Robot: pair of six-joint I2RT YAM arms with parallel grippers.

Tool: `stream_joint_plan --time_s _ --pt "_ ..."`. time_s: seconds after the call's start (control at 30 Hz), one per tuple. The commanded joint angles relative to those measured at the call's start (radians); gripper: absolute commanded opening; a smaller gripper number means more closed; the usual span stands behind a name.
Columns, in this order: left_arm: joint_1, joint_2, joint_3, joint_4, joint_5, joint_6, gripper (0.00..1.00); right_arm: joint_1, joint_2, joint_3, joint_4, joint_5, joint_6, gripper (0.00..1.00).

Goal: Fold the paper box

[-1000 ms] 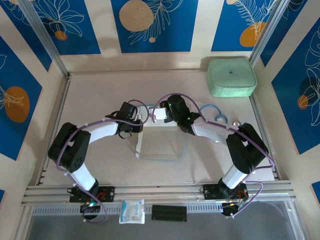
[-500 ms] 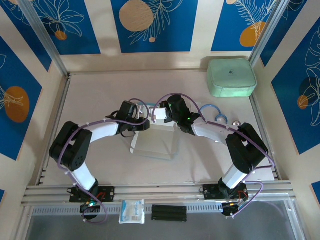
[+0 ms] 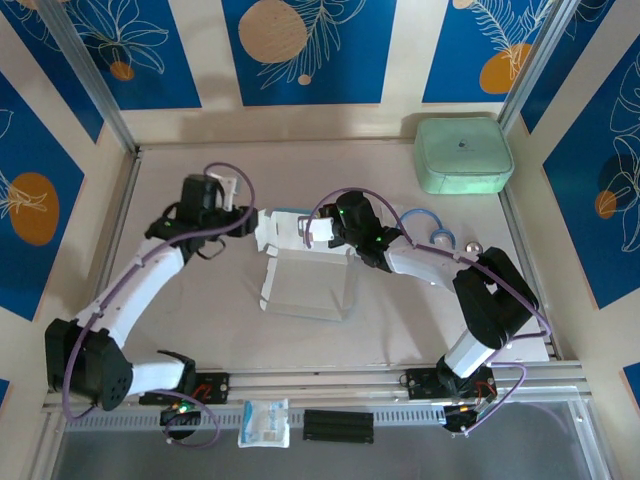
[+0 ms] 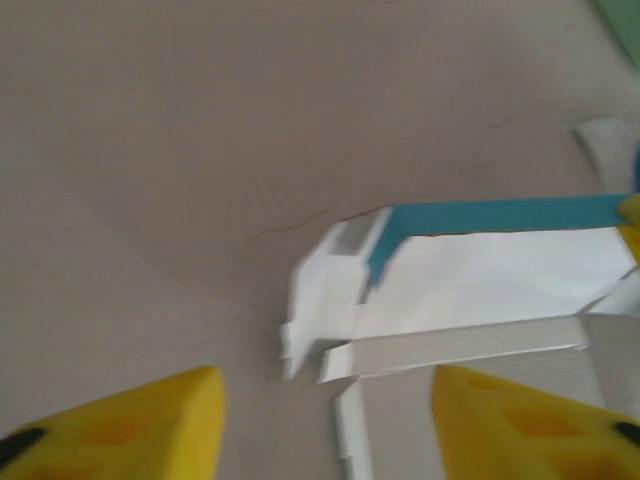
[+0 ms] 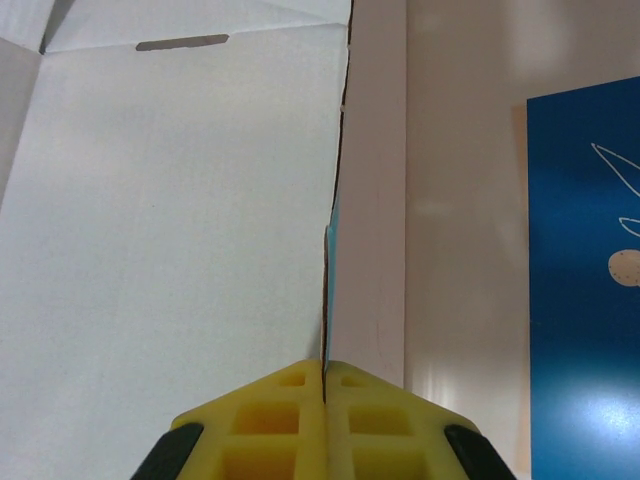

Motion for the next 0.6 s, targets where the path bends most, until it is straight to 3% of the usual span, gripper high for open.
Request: stream_joint_plan --time_s 0.0,0.13,0.3,0.43,0.57 --pt "0.054 0.072 0.164 -0.35 0.097 0.175 0.65 -0.002 -0.024 -0.013 0.017 -0.029 -0.003 0.01" --pt "0.062 0.188 0.32 -0.503 0.147 0.293 0.69 -0.001 -0.024 -0.009 0.005 -0.036 -0.003 0.01" --pt "0.071 0.311 0.428 -0.509 0.197 0.369 0.68 0.008 -0.029 -0.005 0.002 -0.032 -0.007 0.01" --pt "0.072 0.432 0.502 -0.507 0.175 0.366 0.66 0.01 -0.036 -0.005 -0.005 -0.028 -0.008 0.01" --pt "0.072 0.527 0.547 -0.51 0.231 0.379 0.6 0.012 -0.038 -0.005 -0.008 -0.023 -0.011 0.01"
